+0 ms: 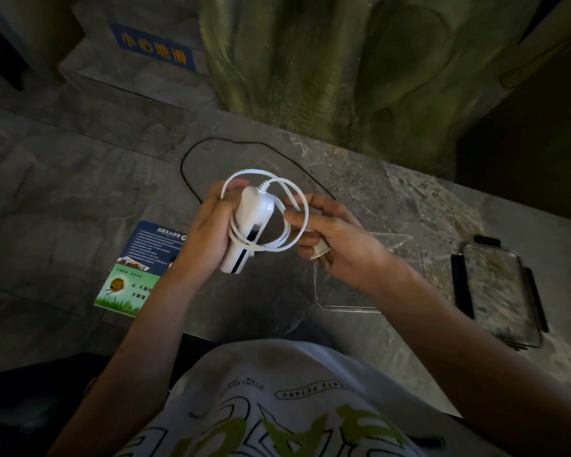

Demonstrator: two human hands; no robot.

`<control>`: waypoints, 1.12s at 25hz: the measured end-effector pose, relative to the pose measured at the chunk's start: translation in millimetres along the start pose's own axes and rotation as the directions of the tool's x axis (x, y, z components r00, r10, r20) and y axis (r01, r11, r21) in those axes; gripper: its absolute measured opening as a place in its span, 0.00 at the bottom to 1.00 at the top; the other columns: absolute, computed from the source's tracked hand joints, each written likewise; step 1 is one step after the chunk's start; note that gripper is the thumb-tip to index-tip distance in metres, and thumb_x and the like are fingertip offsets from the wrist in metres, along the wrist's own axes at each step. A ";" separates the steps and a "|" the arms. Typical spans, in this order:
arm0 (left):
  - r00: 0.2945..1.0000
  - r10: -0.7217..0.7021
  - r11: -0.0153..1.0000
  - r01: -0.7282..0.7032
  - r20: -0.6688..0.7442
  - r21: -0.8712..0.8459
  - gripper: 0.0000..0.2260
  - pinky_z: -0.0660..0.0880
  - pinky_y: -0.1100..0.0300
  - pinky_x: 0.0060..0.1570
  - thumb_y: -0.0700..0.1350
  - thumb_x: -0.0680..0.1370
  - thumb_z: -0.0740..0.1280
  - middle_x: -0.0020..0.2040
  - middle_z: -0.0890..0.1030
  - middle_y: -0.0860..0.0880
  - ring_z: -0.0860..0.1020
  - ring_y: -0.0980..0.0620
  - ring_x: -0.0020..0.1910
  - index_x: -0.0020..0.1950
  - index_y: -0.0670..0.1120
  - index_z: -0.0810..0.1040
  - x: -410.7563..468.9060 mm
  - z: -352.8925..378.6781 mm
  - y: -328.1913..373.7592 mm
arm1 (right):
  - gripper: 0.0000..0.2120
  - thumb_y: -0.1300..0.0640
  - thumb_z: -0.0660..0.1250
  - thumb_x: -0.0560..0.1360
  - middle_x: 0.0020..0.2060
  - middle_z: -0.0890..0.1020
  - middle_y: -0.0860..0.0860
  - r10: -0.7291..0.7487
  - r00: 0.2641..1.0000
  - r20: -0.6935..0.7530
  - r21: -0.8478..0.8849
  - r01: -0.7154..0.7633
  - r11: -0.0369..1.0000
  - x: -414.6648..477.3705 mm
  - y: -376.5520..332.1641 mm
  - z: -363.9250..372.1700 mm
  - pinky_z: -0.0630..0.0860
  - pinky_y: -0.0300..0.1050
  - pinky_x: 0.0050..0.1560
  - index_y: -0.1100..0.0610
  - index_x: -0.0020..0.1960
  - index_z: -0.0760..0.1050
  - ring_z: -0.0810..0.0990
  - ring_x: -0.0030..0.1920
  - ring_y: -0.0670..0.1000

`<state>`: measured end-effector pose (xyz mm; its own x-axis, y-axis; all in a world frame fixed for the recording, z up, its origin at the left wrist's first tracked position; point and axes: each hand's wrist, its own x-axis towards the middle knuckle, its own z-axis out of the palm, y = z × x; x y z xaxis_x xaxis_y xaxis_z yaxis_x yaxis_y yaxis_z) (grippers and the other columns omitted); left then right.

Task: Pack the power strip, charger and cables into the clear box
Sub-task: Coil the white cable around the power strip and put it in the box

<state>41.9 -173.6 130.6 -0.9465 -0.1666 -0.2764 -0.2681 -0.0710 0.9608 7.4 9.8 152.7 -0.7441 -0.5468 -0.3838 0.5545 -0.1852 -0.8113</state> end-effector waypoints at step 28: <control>0.971 0.215 0.958 -0.230 -0.104 -0.170 0.15 0.76 0.66 0.41 0.39 0.83 0.52 0.39 0.82 0.54 0.79 0.59 0.39 0.52 0.44 0.79 -21.1 25.2 21.8 | 0.04 0.70 0.63 0.78 0.36 0.82 0.55 -0.044 0.956 -0.291 -0.230 -0.025 0.973 3.7 -11.2 -4.4 0.82 0.42 0.38 0.68 0.51 0.75 0.84 0.35 0.49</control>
<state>51.4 -146.9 158.0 -0.9581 -0.2793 -0.0642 -0.0083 -0.1970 0.9804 -3.1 13.4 158.4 -0.8438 -0.2771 -0.4595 0.4726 0.0216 -0.8810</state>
